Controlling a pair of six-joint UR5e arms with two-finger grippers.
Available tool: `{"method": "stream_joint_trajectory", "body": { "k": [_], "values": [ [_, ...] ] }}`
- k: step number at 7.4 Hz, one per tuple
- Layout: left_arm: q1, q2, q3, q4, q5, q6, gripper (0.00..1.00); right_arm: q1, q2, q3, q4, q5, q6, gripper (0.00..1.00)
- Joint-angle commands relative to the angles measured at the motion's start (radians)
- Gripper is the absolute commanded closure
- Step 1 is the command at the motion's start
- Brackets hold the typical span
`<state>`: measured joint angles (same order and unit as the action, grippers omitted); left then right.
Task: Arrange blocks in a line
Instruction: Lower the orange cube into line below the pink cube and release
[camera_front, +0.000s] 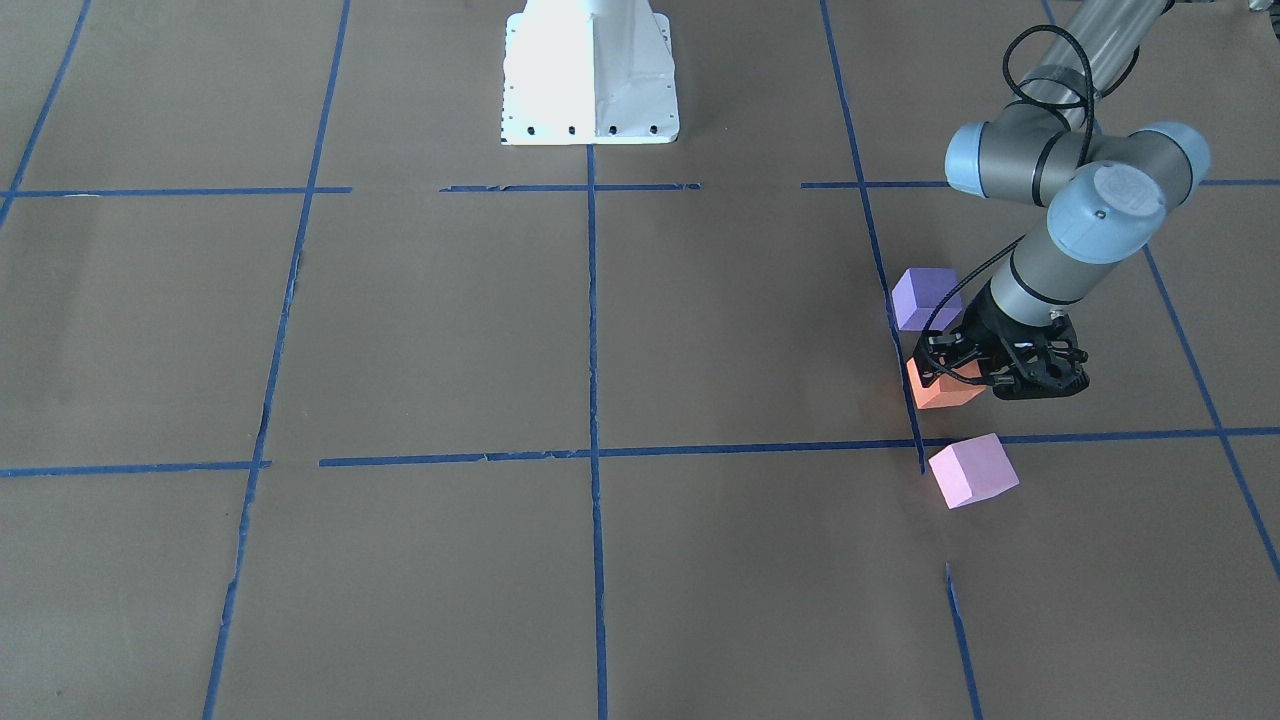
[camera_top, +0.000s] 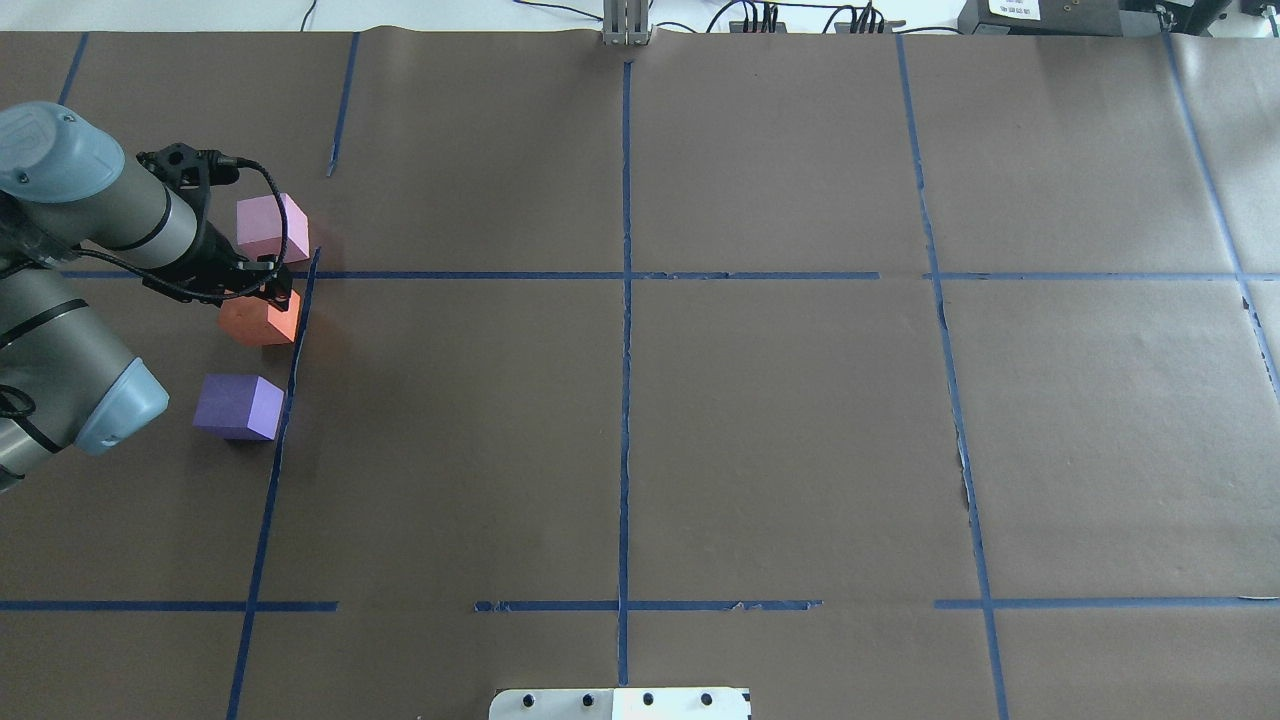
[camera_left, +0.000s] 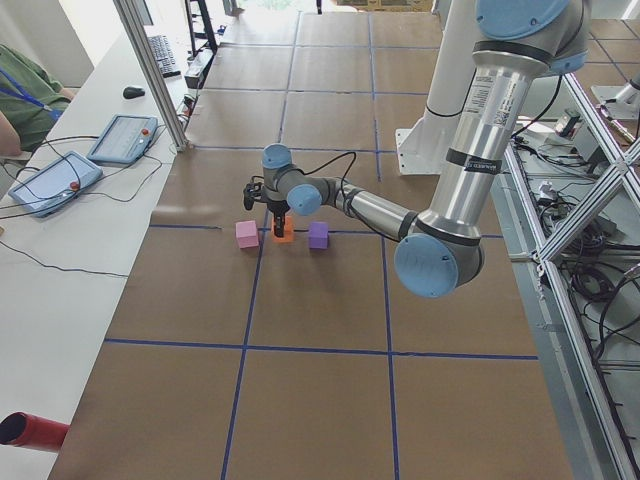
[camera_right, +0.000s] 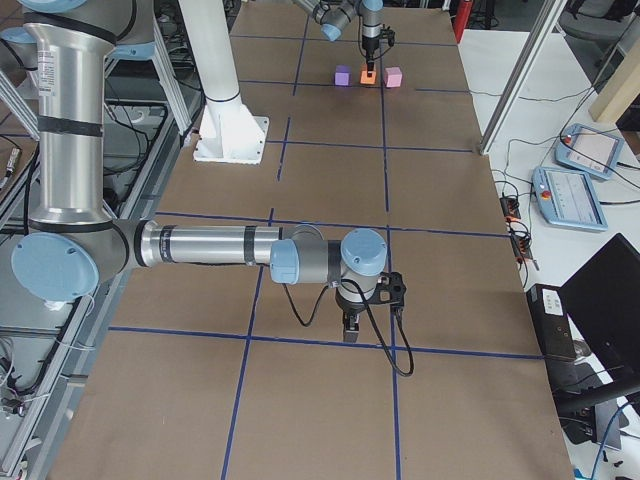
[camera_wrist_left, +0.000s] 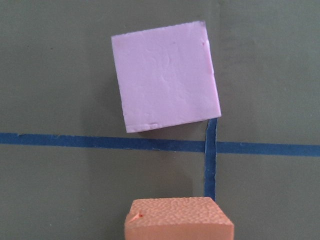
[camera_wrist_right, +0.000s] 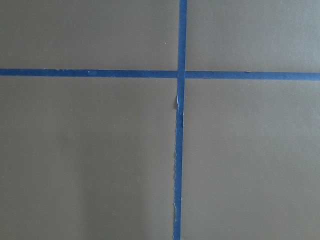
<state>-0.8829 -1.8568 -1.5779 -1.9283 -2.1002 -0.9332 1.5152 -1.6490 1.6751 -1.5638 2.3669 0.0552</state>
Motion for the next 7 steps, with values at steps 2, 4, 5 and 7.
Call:
{"method": "stream_joint_trajectory", "body": {
  "k": [2,4,5,7],
  "values": [
    [0.002,0.002,0.007,-0.024,0.000,0.004,0.00,0.000,0.000,0.000,0.001,0.000,0.000,0.00],
    [0.001,0.004,-0.034,-0.014,0.000,0.008,0.00,0.000,0.000,0.000,0.001,0.000,0.000,0.00],
    [-0.014,0.010,-0.135,0.038,0.000,0.020,0.00,0.000,0.000,0.000,0.001,0.000,0.000,0.00],
    [-0.107,-0.005,-0.307,0.272,0.000,0.202,0.00,-0.001,0.000,0.000,0.001,-0.002,0.000,0.00]
  ]
}}
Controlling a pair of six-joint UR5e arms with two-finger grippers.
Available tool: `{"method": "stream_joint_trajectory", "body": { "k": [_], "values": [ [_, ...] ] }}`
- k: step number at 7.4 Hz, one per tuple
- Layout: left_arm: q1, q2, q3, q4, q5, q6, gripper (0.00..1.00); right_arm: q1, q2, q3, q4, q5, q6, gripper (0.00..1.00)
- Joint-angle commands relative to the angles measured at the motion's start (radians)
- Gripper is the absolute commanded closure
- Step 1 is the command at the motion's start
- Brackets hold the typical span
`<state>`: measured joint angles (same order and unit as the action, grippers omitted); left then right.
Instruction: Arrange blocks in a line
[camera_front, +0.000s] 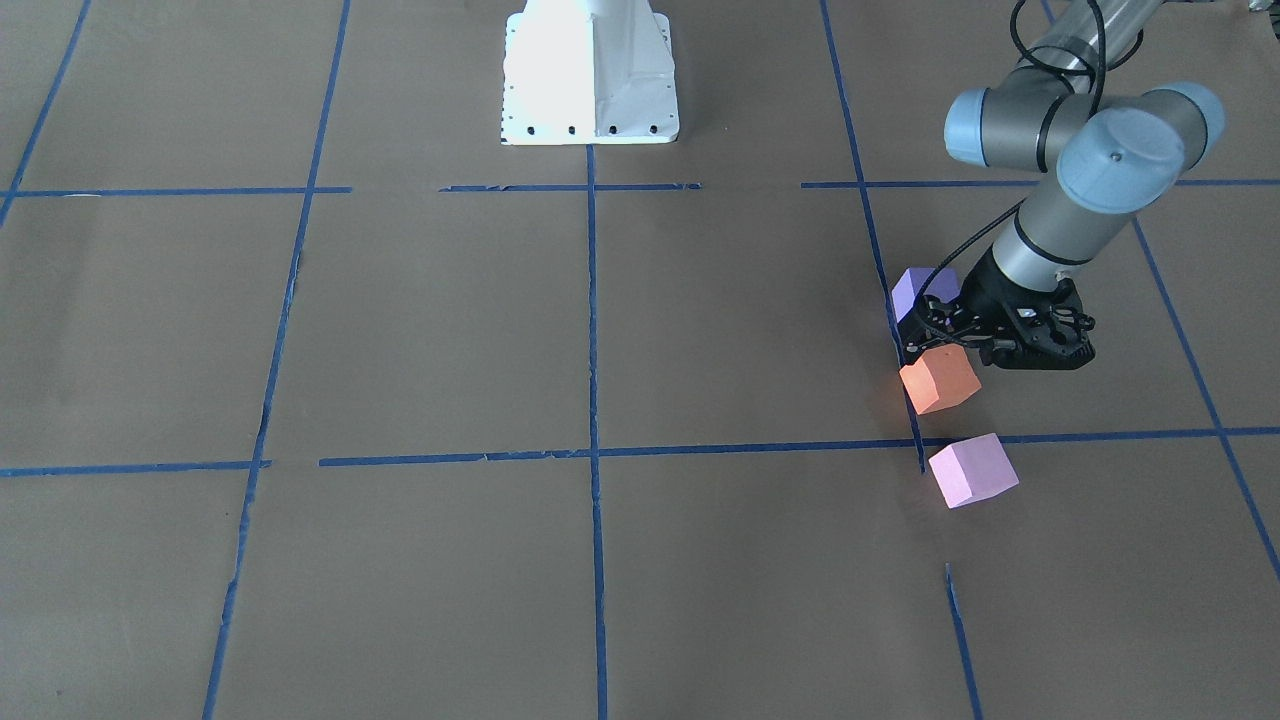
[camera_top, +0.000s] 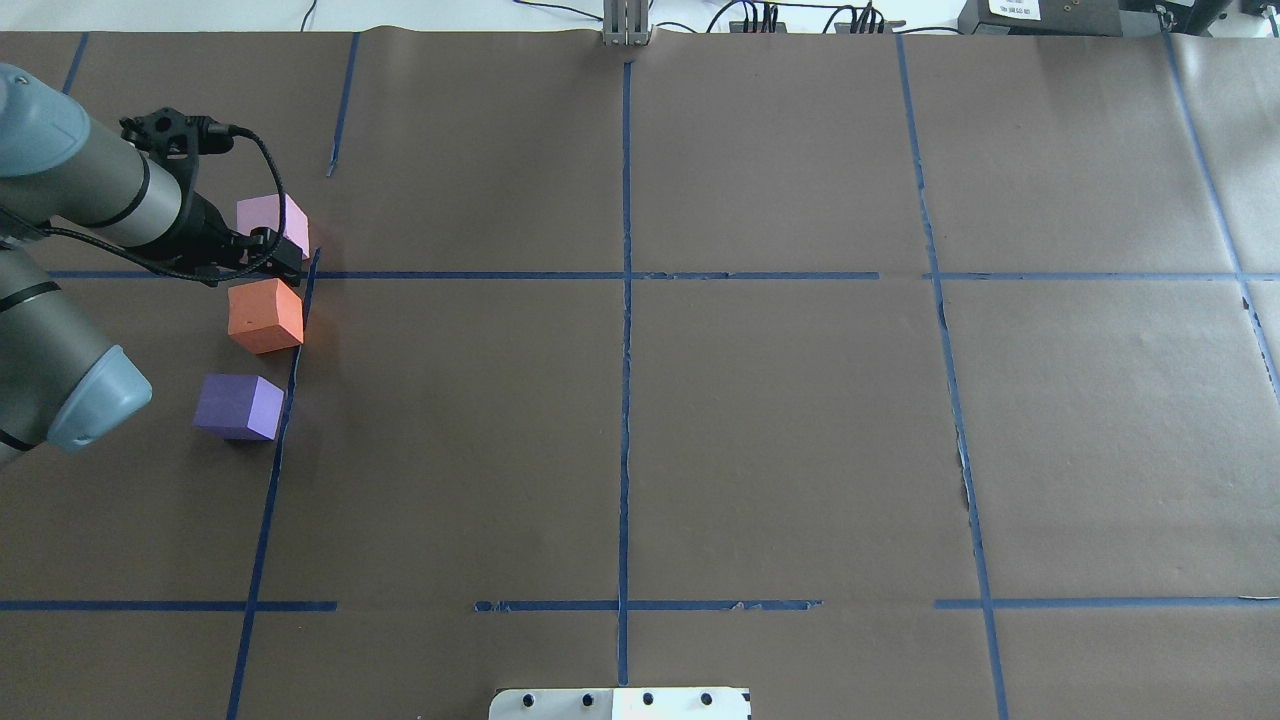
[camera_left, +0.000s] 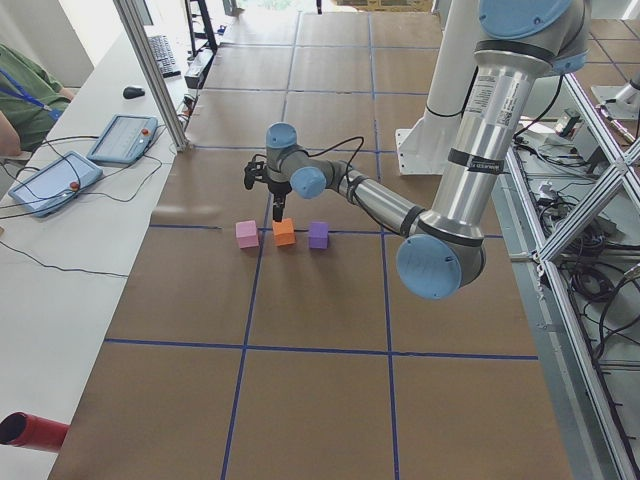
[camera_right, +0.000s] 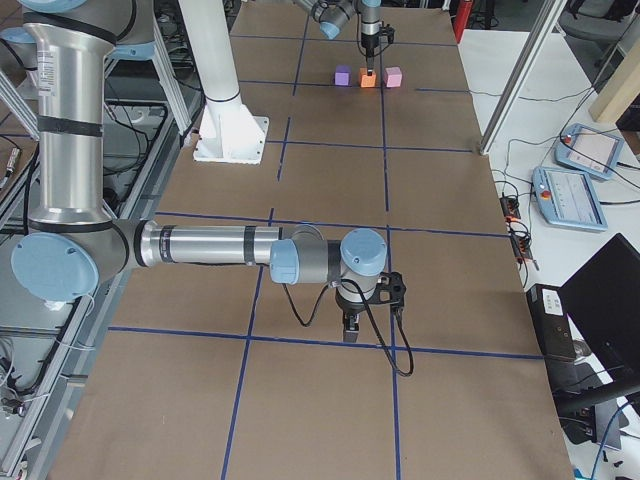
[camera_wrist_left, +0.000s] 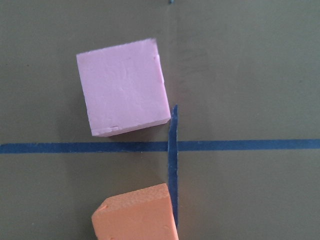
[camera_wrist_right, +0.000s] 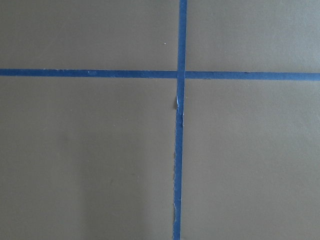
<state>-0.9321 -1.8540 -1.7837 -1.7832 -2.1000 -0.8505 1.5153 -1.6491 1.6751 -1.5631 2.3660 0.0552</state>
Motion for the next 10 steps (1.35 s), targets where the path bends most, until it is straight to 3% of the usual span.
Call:
{"method": "stream_joint_trajectory", "body": {
  "k": [1,3,5,7,9,10],
  "values": [
    [-0.142,-0.005,-0.115,0.142,0.000,0.242,0.00,0.000,0.000,0.000,0.000,0.001,0.000,0.00],
    [-0.307,0.005,-0.070,0.145,-0.053,0.559,0.00,0.000,0.000,0.000,0.000,0.001,0.000,0.00],
    [-0.477,0.085,0.088,0.131,-0.248,0.809,0.00,-0.001,0.000,0.000,0.000,0.001,0.000,0.00],
    [-0.539,0.168,0.104,0.143,-0.256,0.863,0.00,-0.001,0.000,0.000,0.000,0.001,0.000,0.00],
    [-0.602,0.179,0.252,0.137,-0.255,0.866,0.00,0.000,0.000,0.000,-0.002,-0.001,0.000,0.00],
    [-0.610,0.188,0.273,0.145,-0.255,0.835,0.00,0.000,0.000,0.000,-0.002,0.001,0.000,0.00]
  ]
}}
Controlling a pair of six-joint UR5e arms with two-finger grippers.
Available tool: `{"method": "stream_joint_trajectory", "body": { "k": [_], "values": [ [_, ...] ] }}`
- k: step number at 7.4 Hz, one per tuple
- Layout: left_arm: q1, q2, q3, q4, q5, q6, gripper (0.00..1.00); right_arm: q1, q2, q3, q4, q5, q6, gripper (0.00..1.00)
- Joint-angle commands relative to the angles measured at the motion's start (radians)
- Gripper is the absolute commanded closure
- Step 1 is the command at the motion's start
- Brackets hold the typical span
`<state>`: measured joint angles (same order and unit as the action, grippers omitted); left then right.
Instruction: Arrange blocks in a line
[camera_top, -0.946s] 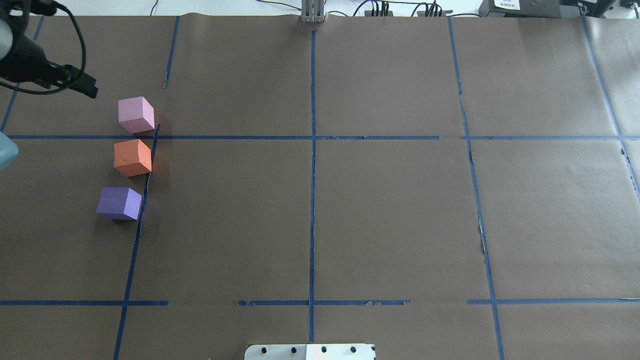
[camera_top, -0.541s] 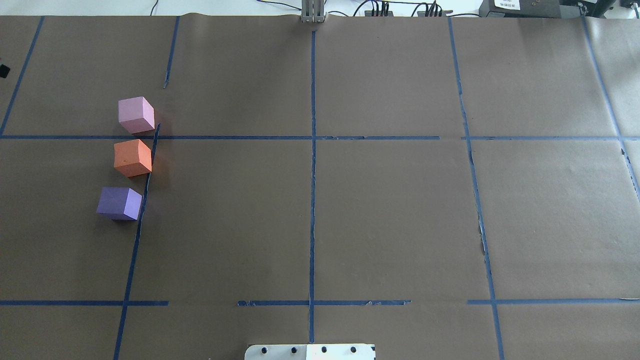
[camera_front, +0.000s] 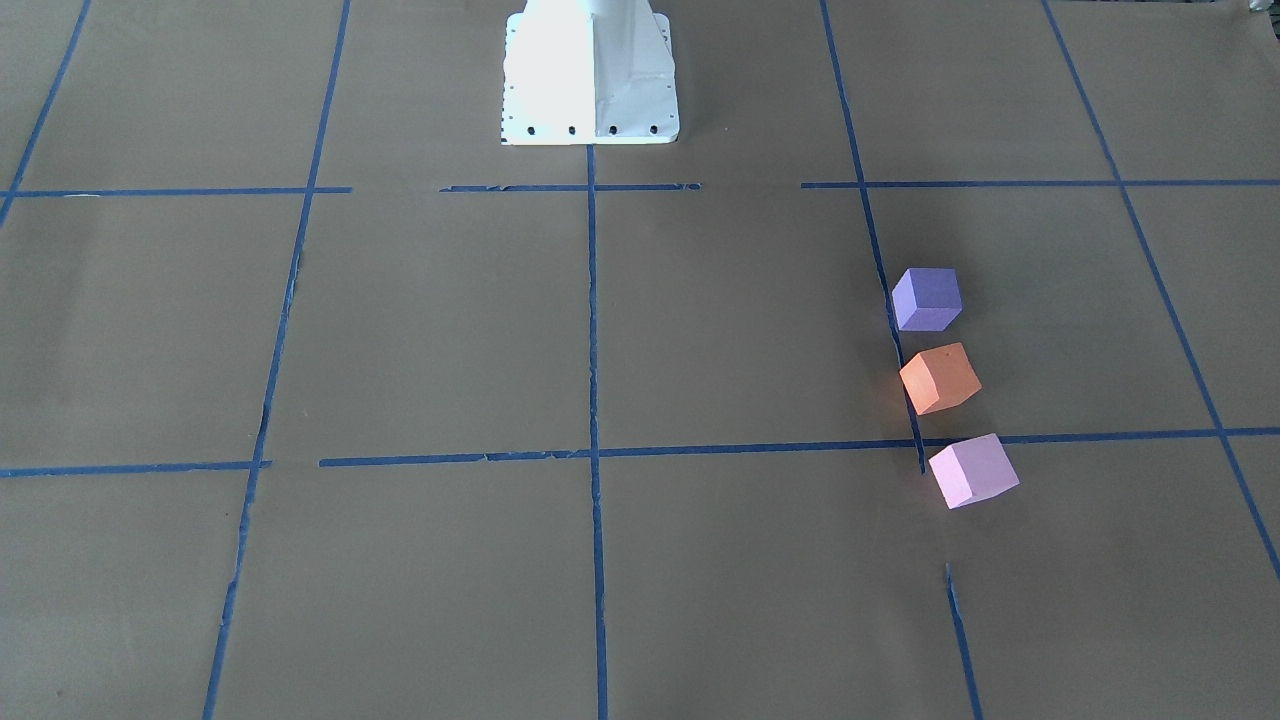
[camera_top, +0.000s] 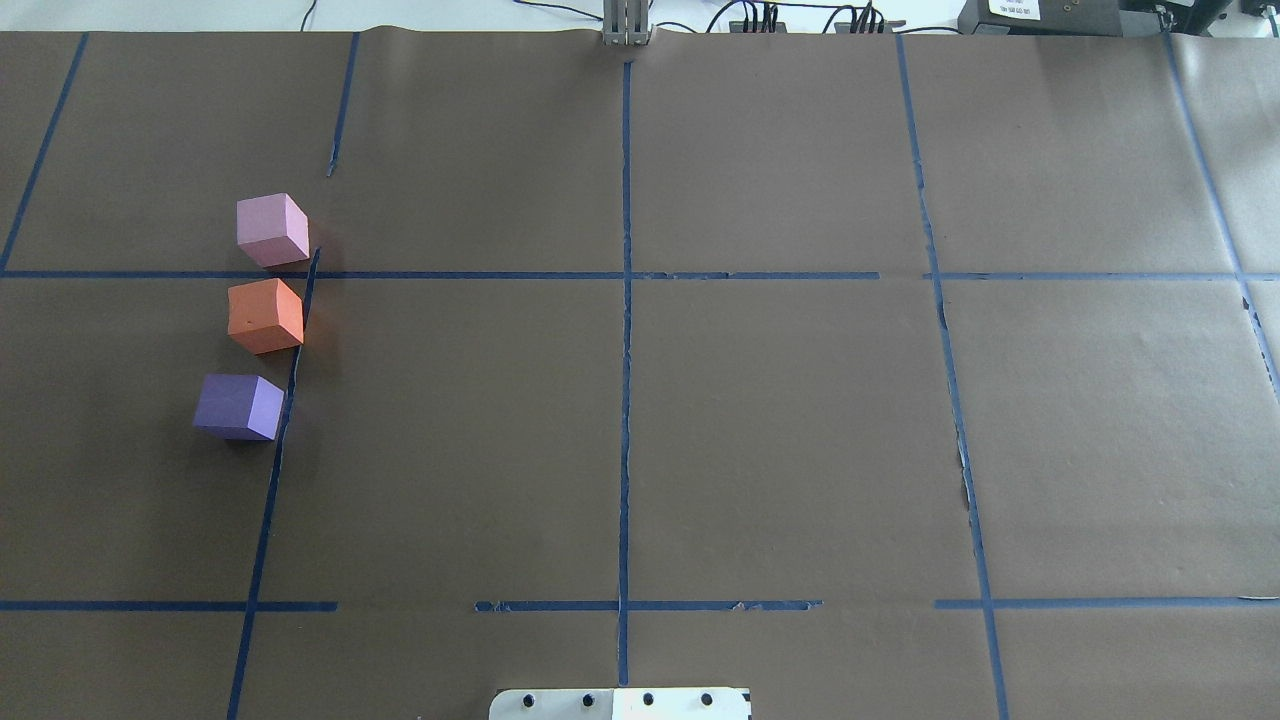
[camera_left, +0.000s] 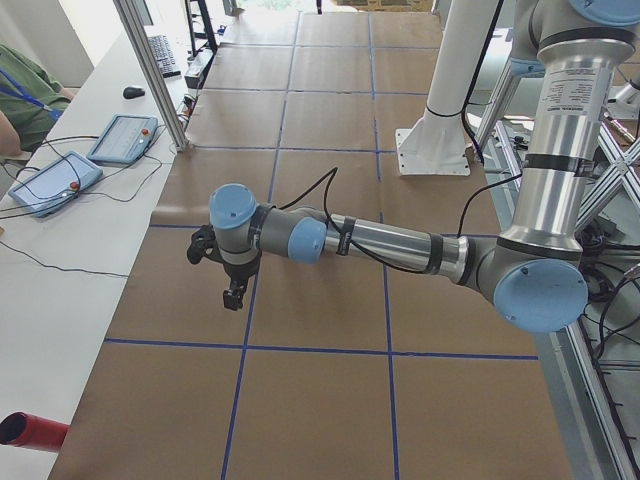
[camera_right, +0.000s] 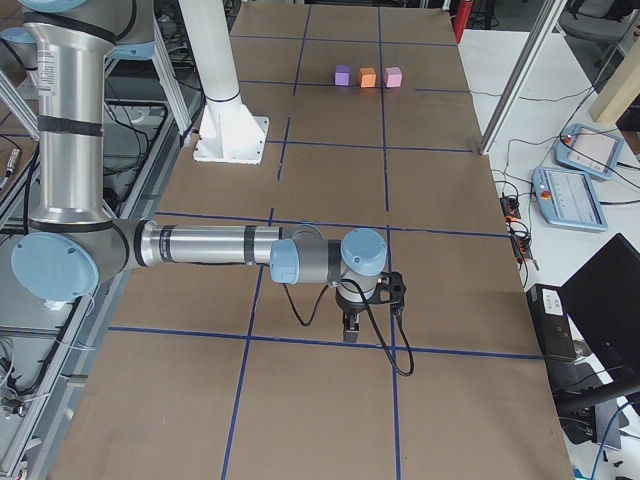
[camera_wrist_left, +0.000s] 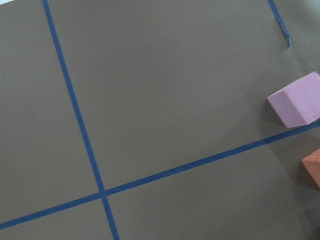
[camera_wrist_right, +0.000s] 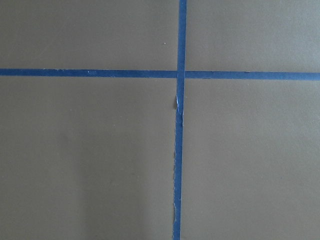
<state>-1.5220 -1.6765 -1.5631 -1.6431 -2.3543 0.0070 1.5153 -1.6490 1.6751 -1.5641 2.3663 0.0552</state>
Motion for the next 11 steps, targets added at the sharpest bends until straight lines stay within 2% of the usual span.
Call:
{"method": "stream_joint_trajectory", "body": {
  "k": [1,6,8,11],
  "values": [
    [-0.029,0.055,0.046,0.002,-0.002,-0.079,0.00,0.000,0.000,0.000,0.001,0.001,0.000,0.00],
    [-0.027,0.073,0.019,-0.001,0.003,-0.188,0.00,0.000,0.000,0.000,0.001,0.001,0.000,0.00],
    [-0.027,0.072,0.003,-0.003,0.065,-0.176,0.00,0.000,0.000,-0.001,0.001,0.001,0.000,0.00],
    [-0.026,0.072,0.003,-0.003,0.064,-0.096,0.00,-0.001,0.000,0.000,0.001,0.001,0.000,0.00]
  ]
}}
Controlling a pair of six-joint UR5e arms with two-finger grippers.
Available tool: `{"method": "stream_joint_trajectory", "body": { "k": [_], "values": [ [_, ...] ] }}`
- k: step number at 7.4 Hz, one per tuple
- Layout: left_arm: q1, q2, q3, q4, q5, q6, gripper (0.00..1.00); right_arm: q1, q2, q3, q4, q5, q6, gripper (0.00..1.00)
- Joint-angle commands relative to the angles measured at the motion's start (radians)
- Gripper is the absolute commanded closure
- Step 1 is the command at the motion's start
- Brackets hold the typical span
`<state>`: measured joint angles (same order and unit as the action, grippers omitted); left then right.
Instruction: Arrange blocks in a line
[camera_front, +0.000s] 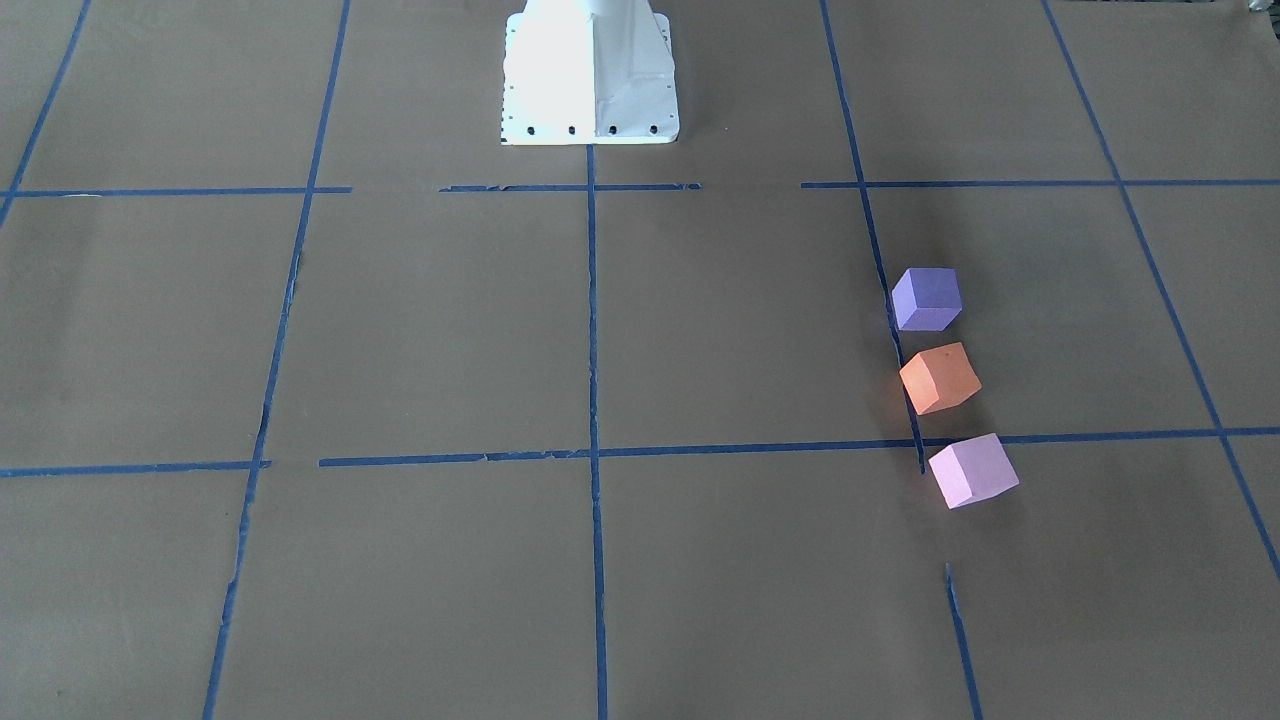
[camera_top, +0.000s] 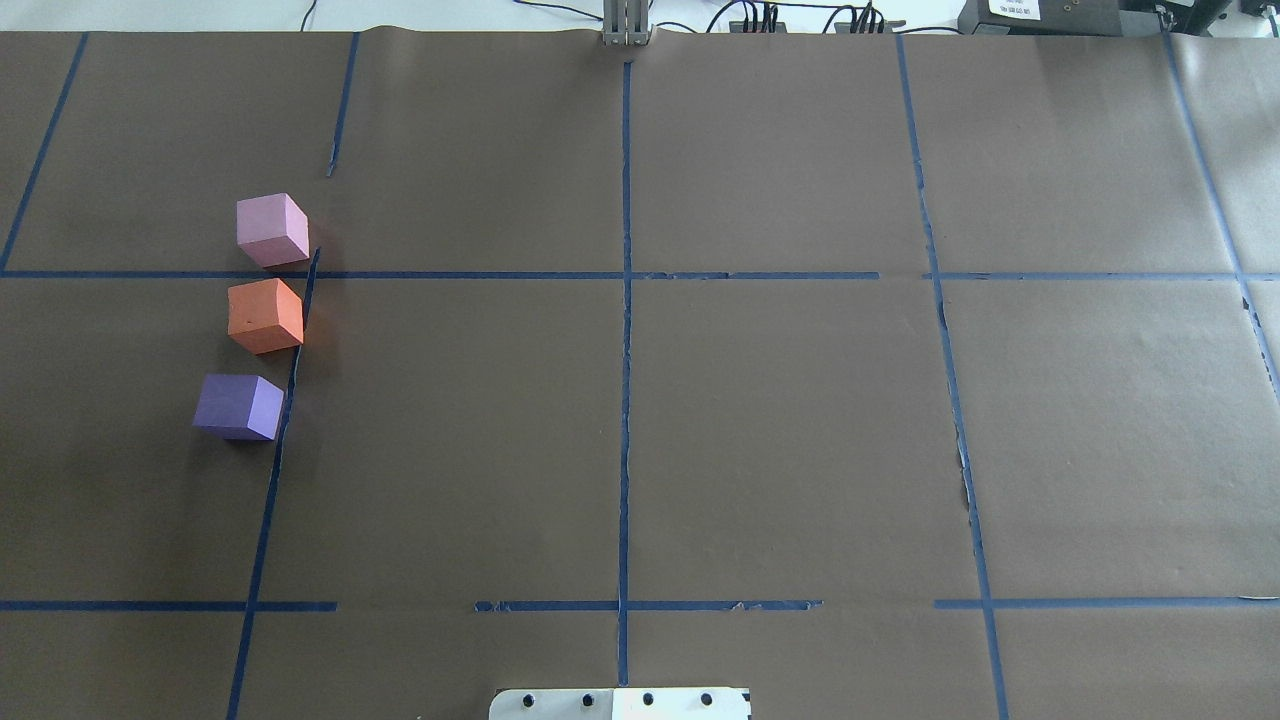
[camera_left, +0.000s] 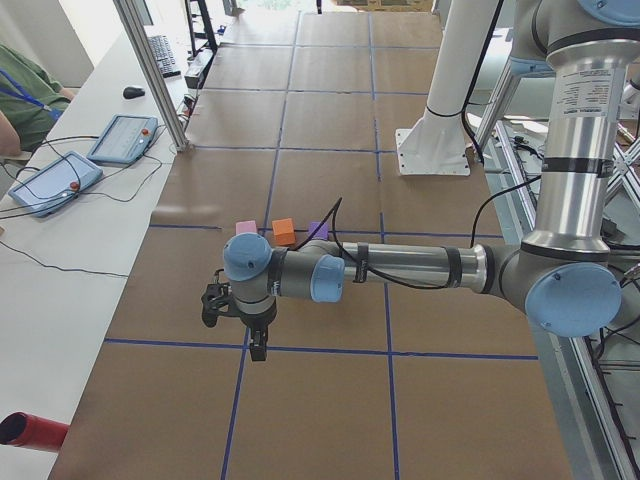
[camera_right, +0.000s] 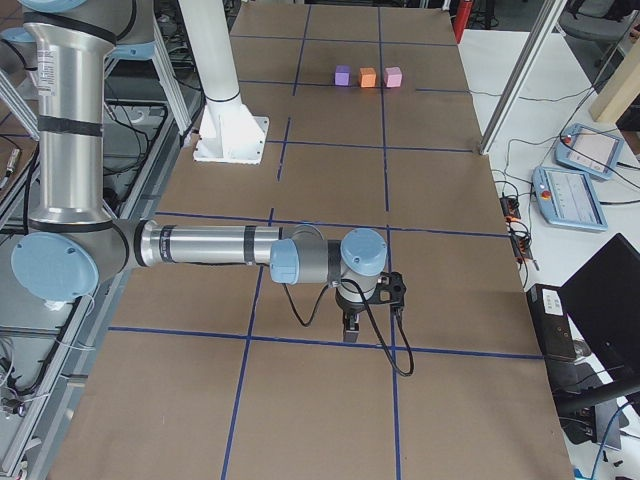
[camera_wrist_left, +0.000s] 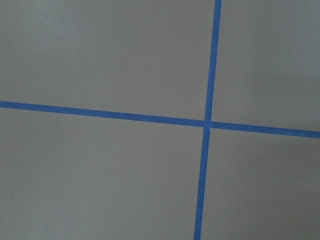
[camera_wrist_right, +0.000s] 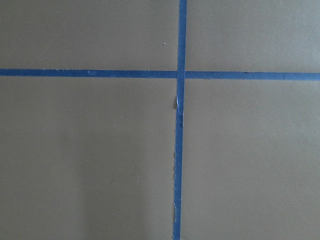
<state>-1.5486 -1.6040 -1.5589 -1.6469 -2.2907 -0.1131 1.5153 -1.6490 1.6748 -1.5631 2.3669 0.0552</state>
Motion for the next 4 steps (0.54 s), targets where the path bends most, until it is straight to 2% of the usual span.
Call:
{"method": "stream_joint_trajectory", "body": {
  "k": [1,4],
  "values": [
    [0.002,-0.002,0.000,0.001,-0.001,0.021,0.00,0.000,0.000,0.000,0.000,0.000,0.000,0.00],
    [0.002,-0.004,0.005,0.001,-0.009,0.015,0.00,0.000,0.000,0.000,0.000,0.000,0.000,0.00]
  ]
}}
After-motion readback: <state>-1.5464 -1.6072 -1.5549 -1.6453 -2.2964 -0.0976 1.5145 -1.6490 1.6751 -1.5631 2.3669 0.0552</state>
